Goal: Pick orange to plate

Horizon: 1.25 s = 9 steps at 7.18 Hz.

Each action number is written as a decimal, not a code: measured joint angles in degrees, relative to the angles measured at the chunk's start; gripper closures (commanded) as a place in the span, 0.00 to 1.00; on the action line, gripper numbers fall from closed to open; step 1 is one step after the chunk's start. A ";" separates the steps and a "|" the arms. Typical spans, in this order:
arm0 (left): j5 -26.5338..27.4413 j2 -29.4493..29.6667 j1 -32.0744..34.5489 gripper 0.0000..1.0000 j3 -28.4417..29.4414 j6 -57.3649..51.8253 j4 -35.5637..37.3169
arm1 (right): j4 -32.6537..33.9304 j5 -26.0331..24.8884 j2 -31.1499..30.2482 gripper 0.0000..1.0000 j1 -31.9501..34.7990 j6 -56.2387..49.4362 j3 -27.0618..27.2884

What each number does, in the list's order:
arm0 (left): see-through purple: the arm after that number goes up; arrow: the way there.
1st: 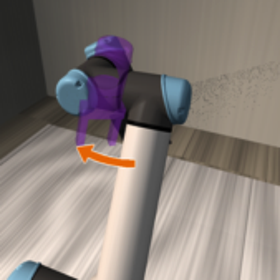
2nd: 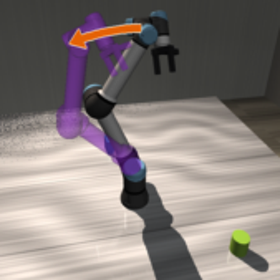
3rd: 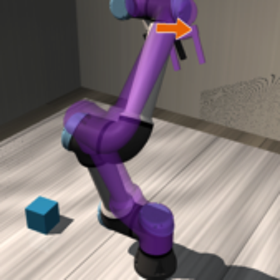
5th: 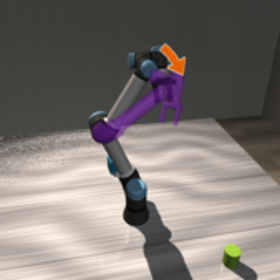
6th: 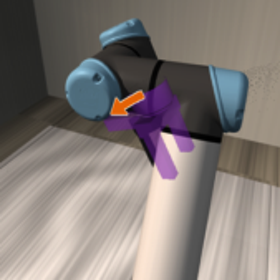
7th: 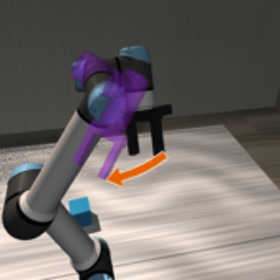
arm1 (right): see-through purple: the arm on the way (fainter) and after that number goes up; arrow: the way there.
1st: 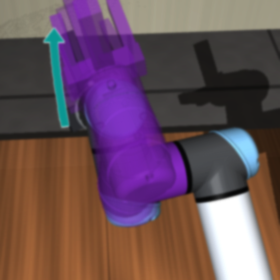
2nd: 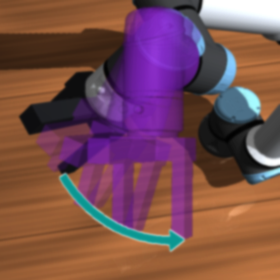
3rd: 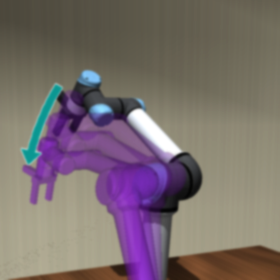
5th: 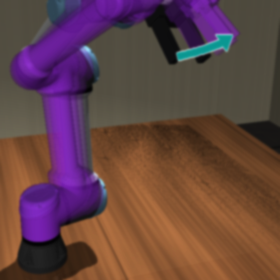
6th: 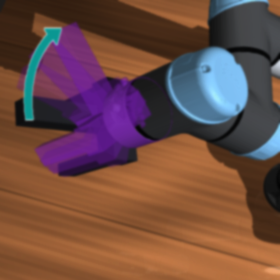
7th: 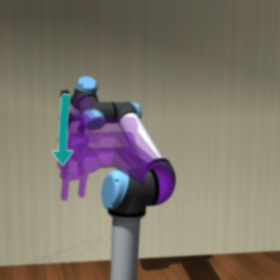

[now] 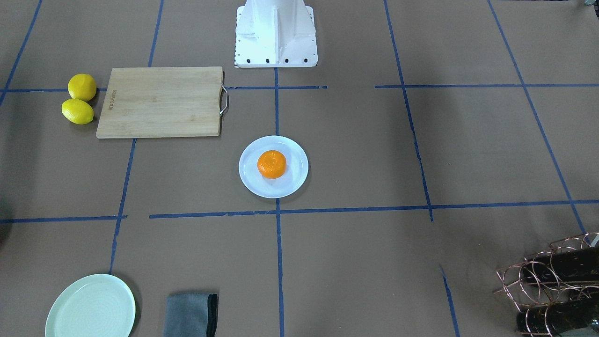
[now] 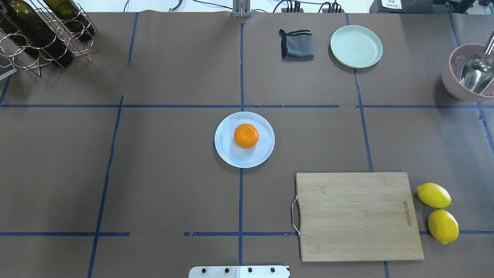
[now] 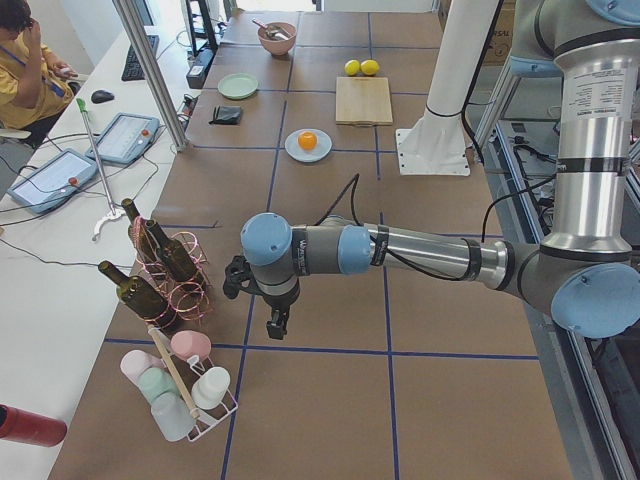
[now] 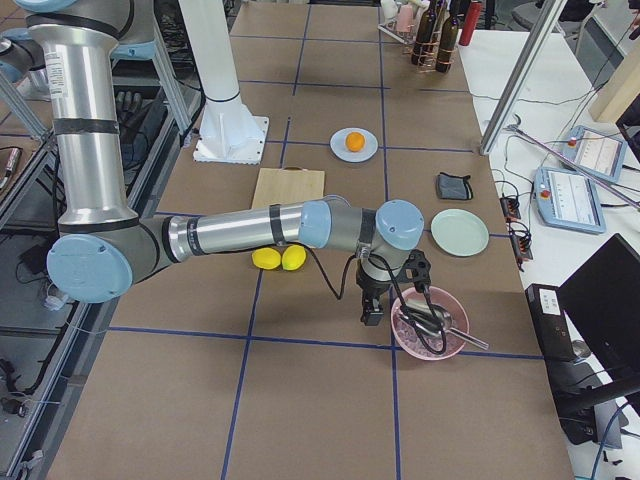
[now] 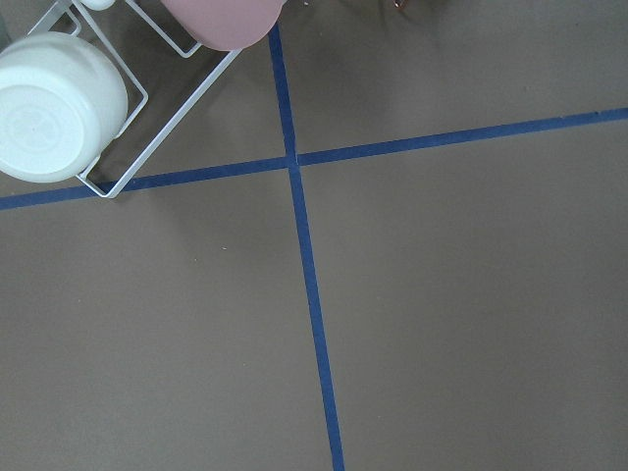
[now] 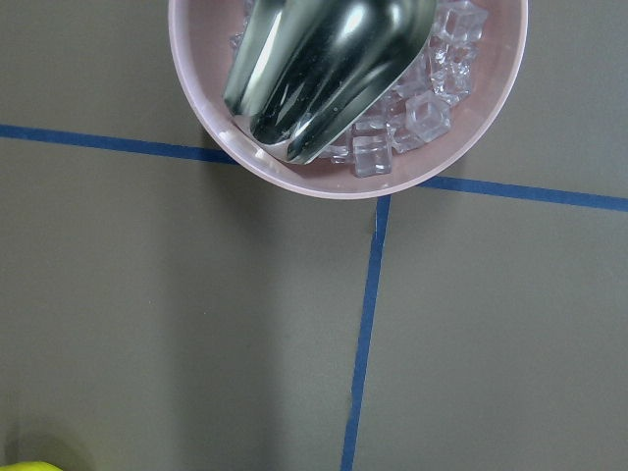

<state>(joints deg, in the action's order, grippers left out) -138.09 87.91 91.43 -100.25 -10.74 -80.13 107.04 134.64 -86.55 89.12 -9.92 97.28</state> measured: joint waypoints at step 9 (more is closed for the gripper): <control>2.81 0.21 -0.46 0.00 1.29 -0.17 -2.53 | -1.82 0.03 -0.55 0.00 -0.03 0.46 -1.29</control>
<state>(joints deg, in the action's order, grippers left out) -135.28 88.12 90.97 -98.95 -10.91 -82.66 105.22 134.68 -87.09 89.09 -9.46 95.99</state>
